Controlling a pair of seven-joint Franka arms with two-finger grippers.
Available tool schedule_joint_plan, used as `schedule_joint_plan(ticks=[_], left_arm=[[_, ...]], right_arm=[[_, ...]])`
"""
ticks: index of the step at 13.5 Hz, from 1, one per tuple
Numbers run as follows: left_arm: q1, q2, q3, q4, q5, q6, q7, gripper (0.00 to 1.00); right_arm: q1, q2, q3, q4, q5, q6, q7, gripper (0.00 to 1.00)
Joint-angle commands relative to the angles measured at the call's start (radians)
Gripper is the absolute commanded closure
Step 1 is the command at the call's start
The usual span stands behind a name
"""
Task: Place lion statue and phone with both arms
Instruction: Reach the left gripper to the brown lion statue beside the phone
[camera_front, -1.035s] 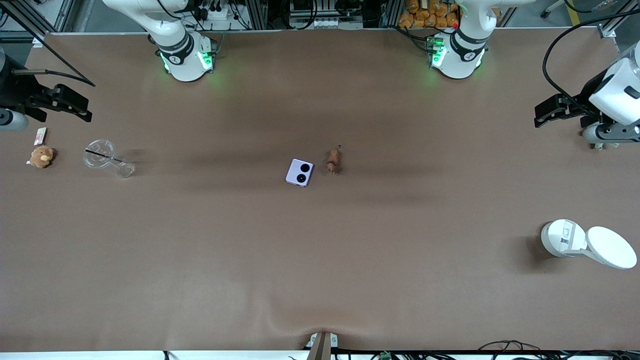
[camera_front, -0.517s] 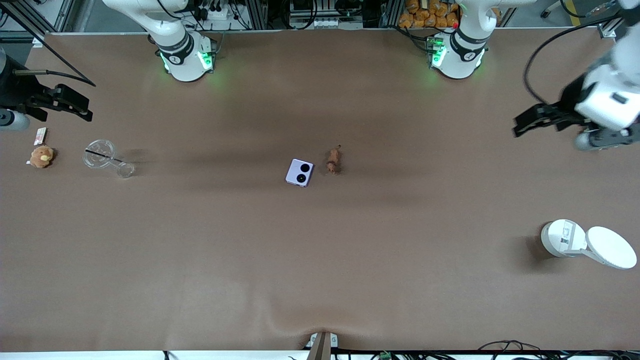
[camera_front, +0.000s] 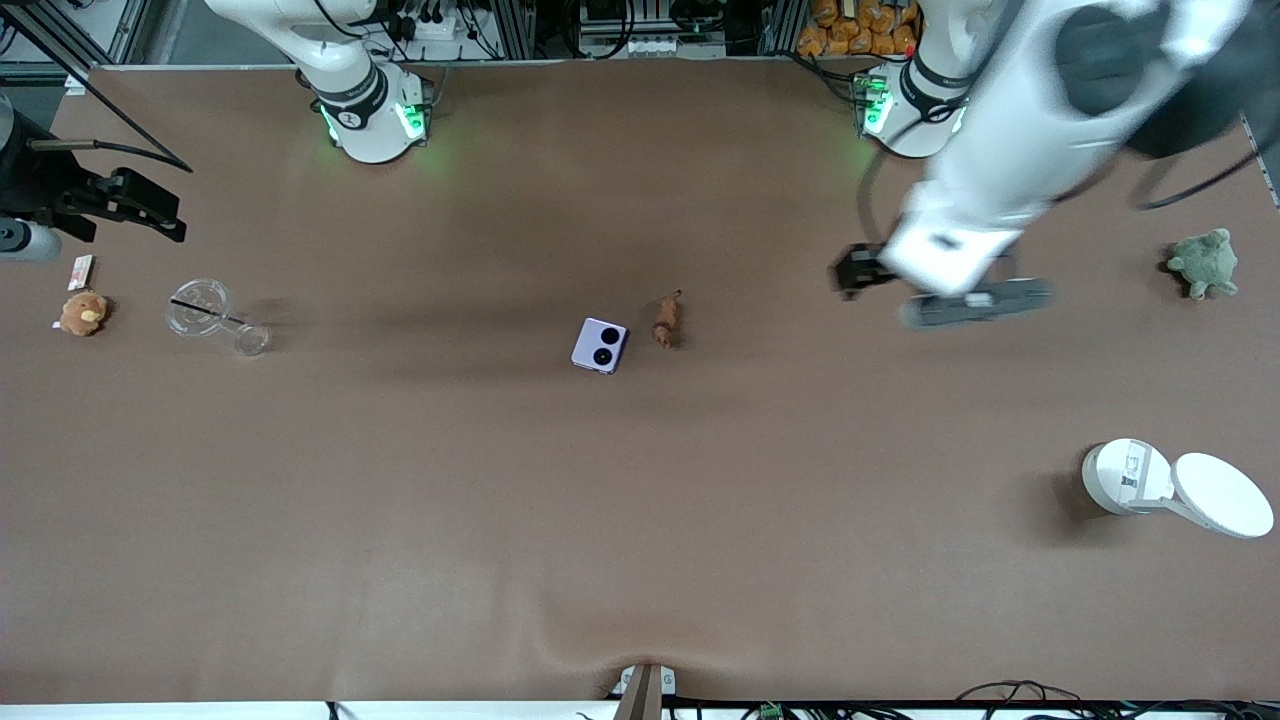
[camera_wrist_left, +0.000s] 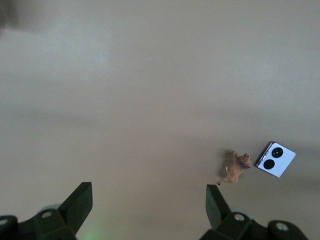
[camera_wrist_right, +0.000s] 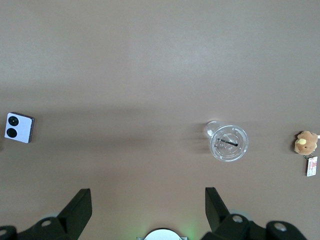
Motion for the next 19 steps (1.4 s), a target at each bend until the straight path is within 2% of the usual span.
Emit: schedule_joint_plan(ticks=[1, 6, 10, 12, 14, 16, 19], left_arm=[[-0.069, 0.085, 0.004, 0.061, 0.034, -0.007, -0.061, 0.0], [-0.177, 0.212, -0.008, 0.081, 0.039, 0.037, -0.073, 0.0], [-0.211, 0.291, -0.008, 0.069, 0.031, 0.174, -0.078, 0.0], [-0.222, 0.3, -0.011, 0.009, 0.031, 0.255, -0.081, 0.0], [-0.288, 0.305, -0.012, -0.068, 0.04, 0.365, -0.131, 0.0], [-0.296, 0.35, -0.011, -0.079, 0.057, 0.434, -0.144, 0.0], [-0.325, 0.421, -0.012, -0.076, 0.105, 0.442, -0.147, 0.0]], right_arm=[[-0.009, 0.01, 0.013, 0.026, -0.012, -0.016, -0.002, 0.0], [-0.007, 0.009, 0.015, 0.023, -0.012, -0.017, -0.002, 0.0], [-0.017, 0.012, 0.013, 0.022, -0.013, -0.019, -0.005, 0.0], [-0.01, 0.02, 0.013, 0.023, -0.013, -0.014, -0.005, 0.0], [-0.012, 0.02, 0.015, 0.025, -0.012, -0.016, -0.005, 0.0], [-0.009, 0.021, 0.015, 0.025, -0.013, -0.016, -0.003, 0.0], [-0.012, 0.035, 0.015, 0.025, -0.012, -0.006, -0.003, 0.0]])
